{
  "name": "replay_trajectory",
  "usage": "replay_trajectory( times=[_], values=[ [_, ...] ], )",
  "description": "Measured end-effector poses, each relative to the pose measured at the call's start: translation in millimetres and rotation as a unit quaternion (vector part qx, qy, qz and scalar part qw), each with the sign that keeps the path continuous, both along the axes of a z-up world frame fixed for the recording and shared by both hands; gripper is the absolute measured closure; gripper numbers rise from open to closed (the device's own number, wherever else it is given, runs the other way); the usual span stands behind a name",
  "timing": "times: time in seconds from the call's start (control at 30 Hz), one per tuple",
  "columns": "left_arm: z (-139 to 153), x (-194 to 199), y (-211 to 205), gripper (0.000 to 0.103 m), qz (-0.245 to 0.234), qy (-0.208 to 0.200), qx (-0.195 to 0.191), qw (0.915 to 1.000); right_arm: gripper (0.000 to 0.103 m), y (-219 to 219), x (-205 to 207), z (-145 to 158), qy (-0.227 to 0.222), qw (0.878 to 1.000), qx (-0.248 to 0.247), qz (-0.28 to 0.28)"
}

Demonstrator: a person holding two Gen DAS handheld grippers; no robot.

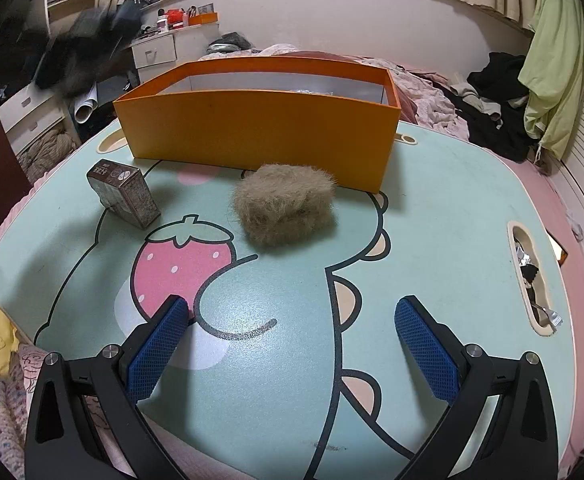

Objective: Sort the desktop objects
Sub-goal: 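Carry the black lace cloth out and set it beside the carton, open left gripper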

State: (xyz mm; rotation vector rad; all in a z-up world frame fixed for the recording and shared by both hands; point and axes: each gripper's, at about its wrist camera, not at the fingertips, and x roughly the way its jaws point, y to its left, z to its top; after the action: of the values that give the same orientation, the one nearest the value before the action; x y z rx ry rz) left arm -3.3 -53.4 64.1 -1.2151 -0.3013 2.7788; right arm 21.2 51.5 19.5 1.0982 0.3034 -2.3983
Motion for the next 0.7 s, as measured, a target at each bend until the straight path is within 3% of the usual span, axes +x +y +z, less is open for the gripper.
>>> replay_trajectory(
  times=[0.07, 0.17, 0.43, 0.5, 0.6, 0.63, 0.67, 0.7],
  values=[
    [-30, 2, -2, 0.072, 0.016, -0.026, 0.005, 0.9995, 0.000, 0, 0, 0, 0.000, 1.000, 0.000, 0.000],
    [-47, 5, -4, 0.071, 0.022, -0.006, 0.044, 0.9988, 0.000, -1, 0, 0, 0.000, 1.000, 0.001, 0.000],
    [-38, -5, 20, 0.071, -0.015, 0.015, 0.073, 0.9971, 0.000, -1, 1, 1, 0.001, 1.000, 0.000, 0.001],
    [-33, 2, 13, 0.068, 0.001, 0.030, 0.077, 0.9966, 0.000, -1, 1, 1, 0.001, 1.000, 0.000, 0.001],
    [-39, 0, 4, 0.063, 0.040, 0.010, 0.047, 0.9980, 0.000, -1, 1, 1, 0.001, 1.000, 0.000, 0.001],
    [-46, -3, 4, 0.058, 0.040, 0.000, 0.050, 0.9979, 0.000, -1, 2, 1, 0.001, 1.000, 0.000, 0.001],
    [-52, -6, 4, 0.038, 0.034, -0.011, 0.060, 0.9976, 0.000, -2, 2, 1, 0.001, 1.000, 0.000, 0.001],
    [-56, -7, 5, 0.028, 0.029, -0.017, 0.068, 0.9971, 0.000, -1, 2, 1, 0.001, 1.000, 0.001, 0.001]
  ],
)
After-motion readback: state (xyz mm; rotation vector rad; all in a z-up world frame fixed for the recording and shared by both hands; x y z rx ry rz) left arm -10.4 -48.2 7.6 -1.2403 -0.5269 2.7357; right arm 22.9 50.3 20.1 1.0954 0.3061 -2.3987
